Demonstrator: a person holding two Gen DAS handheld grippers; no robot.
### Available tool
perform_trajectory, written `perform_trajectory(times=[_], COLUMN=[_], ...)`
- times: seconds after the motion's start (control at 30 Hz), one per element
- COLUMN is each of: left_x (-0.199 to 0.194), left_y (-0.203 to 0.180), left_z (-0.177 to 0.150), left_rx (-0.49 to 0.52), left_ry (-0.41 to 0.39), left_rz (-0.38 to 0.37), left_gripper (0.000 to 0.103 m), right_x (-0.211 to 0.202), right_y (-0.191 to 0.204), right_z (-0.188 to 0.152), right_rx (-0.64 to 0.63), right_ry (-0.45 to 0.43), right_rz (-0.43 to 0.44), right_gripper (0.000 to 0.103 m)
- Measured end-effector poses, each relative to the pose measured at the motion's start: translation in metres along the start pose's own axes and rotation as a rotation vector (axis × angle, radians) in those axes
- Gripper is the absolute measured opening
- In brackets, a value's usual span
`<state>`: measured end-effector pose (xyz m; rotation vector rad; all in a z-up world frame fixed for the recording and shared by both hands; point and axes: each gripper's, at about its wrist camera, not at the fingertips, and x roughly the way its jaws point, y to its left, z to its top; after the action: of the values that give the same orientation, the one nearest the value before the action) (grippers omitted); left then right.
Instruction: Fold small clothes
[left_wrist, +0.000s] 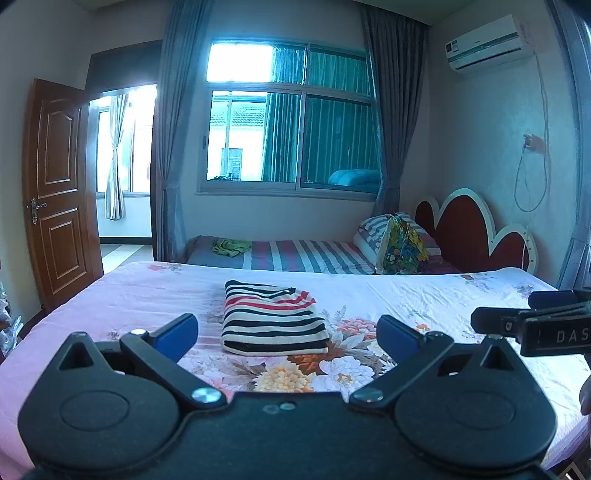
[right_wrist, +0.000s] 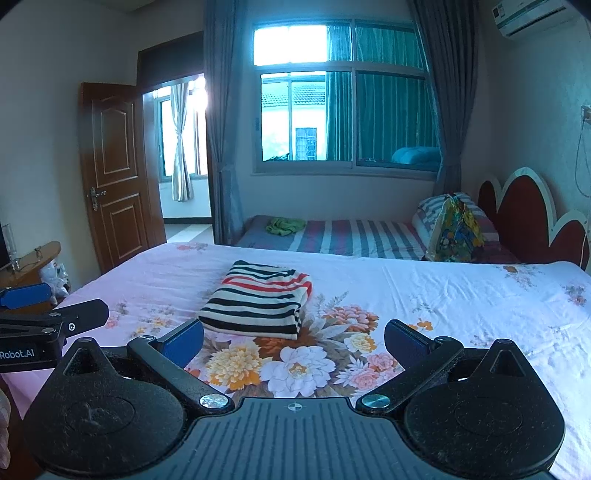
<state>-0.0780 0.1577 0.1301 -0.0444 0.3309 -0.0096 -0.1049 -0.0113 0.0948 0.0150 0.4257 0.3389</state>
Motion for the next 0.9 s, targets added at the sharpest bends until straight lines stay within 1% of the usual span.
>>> perform_trajectory(times=[0.47, 0.9], left_x=[0.0001, 0.0014], left_y=[0.0005, 0.0041], left_z=[-0.0003, 0.0006], left_rx=[0.028, 0.030], left_ry=[-0.012, -0.008], left_rz=[-0.018, -0.023], left_gripper=[0.102, 0.102], right_x=[-0.0025, -0.0024], right_y=[-0.0059, -0.0033], right_z=[-0.0021, -0.0012], right_rx=[0.017, 0.011], right_ry=[-0.011, -0.007], right_rz=[-0.003, -0.003], right_gripper=[0.103, 0.103])
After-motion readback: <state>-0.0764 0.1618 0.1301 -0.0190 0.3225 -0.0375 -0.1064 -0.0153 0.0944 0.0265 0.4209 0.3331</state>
